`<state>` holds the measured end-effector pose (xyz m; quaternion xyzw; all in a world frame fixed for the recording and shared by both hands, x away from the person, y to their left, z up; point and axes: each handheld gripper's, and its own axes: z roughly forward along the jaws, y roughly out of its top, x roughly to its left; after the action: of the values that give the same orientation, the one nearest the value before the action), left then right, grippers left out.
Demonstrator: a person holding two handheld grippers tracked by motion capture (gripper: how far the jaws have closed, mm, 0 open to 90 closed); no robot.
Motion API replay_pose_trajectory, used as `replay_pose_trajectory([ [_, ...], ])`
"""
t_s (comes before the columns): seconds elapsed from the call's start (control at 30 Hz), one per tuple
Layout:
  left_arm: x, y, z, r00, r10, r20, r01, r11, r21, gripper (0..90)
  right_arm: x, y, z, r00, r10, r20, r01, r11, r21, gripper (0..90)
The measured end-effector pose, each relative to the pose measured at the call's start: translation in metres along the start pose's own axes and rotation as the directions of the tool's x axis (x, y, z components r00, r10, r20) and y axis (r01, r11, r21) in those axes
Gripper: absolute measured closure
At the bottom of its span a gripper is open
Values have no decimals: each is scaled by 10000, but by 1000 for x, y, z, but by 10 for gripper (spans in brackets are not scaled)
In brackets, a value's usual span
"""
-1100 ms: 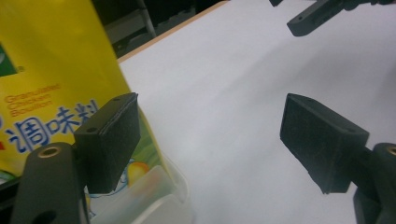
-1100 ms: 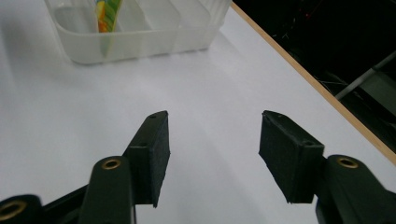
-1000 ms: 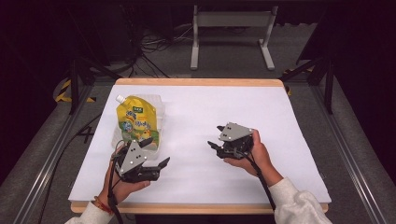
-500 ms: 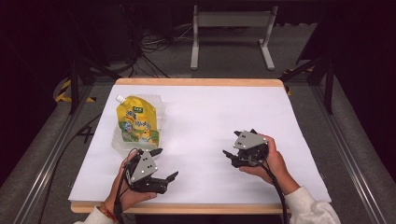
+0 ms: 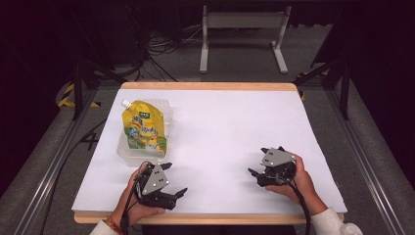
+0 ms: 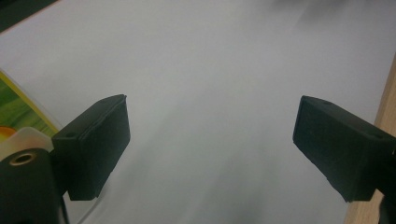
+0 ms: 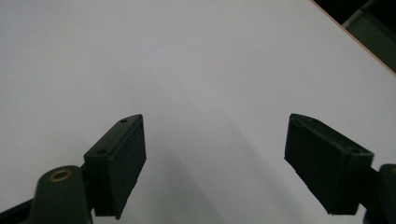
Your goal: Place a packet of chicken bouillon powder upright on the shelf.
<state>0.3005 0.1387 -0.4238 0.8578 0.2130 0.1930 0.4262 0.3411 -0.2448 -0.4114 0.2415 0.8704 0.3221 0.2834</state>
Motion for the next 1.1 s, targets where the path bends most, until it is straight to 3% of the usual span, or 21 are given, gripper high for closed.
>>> replay_pose_trajectory([
  [0.3,-2,-7,6,9998,128,139,-133,9994,334,111,-5,-36,-15,9976,662,204,-663,9978,33,188],
  [0.43,-2,-9,7,9997,58,219,-66,9993,357,111,-8,-53,-25,9925,1185,310,-1179,9928,-201,181],
  [0.73,-3,-9,11,9991,121,394,-139,9990,436,109,-10,-87,-42,9782,1891,861,-1876,9819,-262,148],
  [1.0,-2,-9,12,9987,-20,502,2,9994,350,108,-9,-101,-55,9618,2364,1382,-2320,9716,-474,140],
  [1.1,-1,-10,13,9986,-33,531,16,9995,324,108,-10,-105,-59,9547,2643,1364,-2603,9644,-469,140],
])
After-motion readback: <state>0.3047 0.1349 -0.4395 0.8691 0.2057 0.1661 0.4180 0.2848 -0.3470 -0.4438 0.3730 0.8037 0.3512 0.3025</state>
